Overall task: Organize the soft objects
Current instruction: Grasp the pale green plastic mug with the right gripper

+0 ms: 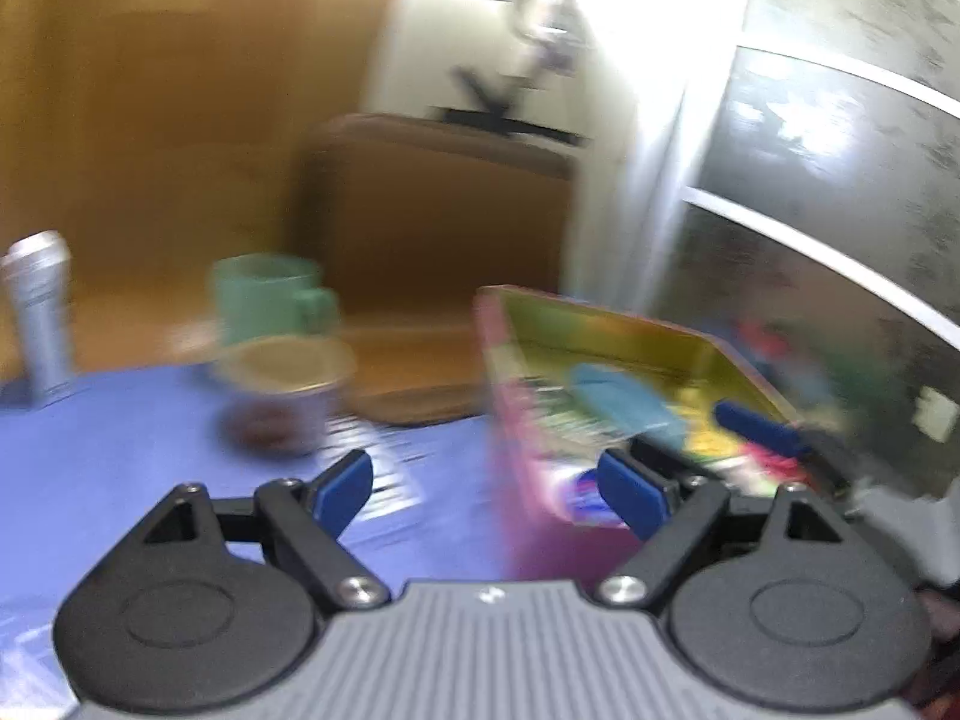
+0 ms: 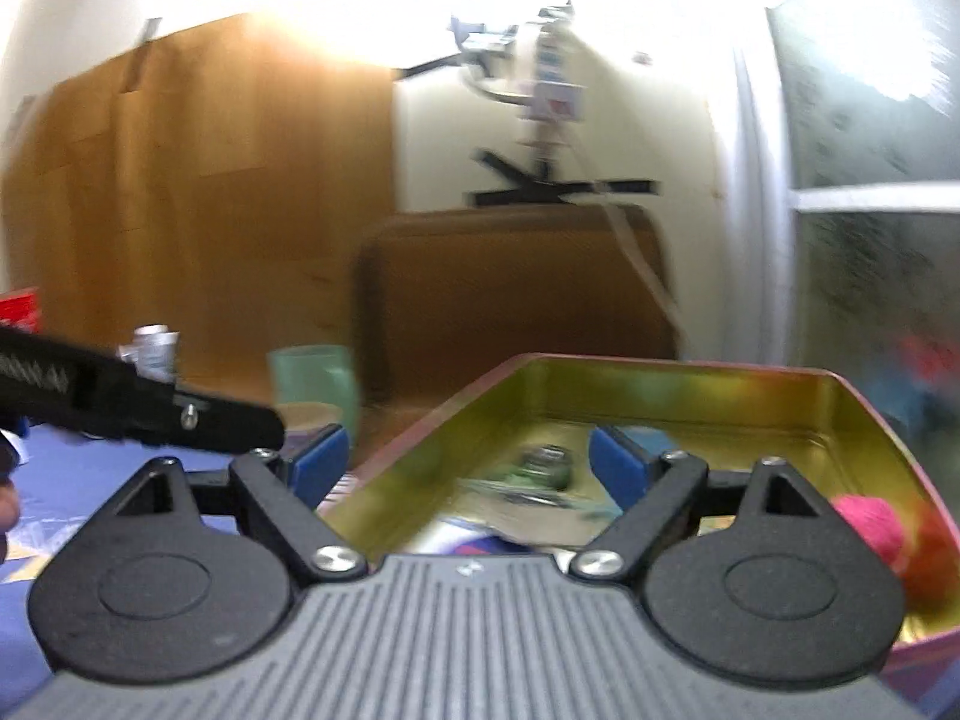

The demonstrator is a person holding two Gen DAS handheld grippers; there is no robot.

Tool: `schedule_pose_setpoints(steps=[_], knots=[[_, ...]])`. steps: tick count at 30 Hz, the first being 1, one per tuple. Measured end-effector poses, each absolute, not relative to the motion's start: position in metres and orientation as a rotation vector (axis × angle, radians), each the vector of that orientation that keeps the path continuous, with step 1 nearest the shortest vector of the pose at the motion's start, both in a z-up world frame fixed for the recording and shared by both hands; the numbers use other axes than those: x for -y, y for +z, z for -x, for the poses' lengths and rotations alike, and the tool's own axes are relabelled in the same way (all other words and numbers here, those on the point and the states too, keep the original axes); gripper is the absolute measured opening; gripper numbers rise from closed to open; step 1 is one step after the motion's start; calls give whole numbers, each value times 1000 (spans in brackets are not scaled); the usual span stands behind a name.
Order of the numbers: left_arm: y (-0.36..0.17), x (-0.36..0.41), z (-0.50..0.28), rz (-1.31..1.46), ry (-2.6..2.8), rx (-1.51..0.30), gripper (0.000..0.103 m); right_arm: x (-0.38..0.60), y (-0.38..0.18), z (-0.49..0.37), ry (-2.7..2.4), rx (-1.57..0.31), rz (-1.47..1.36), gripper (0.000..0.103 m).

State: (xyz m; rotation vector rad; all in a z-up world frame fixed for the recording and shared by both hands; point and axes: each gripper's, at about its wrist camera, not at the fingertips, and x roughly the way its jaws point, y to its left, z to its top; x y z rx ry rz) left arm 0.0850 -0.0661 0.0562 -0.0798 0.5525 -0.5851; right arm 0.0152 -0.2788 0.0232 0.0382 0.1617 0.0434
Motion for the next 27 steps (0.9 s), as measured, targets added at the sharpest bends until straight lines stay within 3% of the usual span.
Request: schedule_pose_setpoints(steps=[2, 9, 12, 14, 21, 24, 27], knots=[[46, 34, -91, 75, -487, -570, 85, 258, 27, -21, 117, -173, -12, 85], [6, -75, -114, 89, -131, -617, 85, 182, 27, -78, 365, -337, 41, 55], [-6, -108, -124, 221, -118, -657, 85, 154, 27, -118, 395, -406, 77, 53], [-1, -114, -123, 241, -137, -629, 85, 144, 37, -149, 347, -410, 100, 54], [0, -111, -122, 236, -171, -625, 89, 169, 58, -286, 138, -546, -28, 77], [2, -111, -120, 256, -169, -609, 90, 175, 51, -330, 195, -636, -113, 92], [7, -119, -118, 280, -127, -575, 90, 162, 42, -350, 169, -675, -95, 87]])
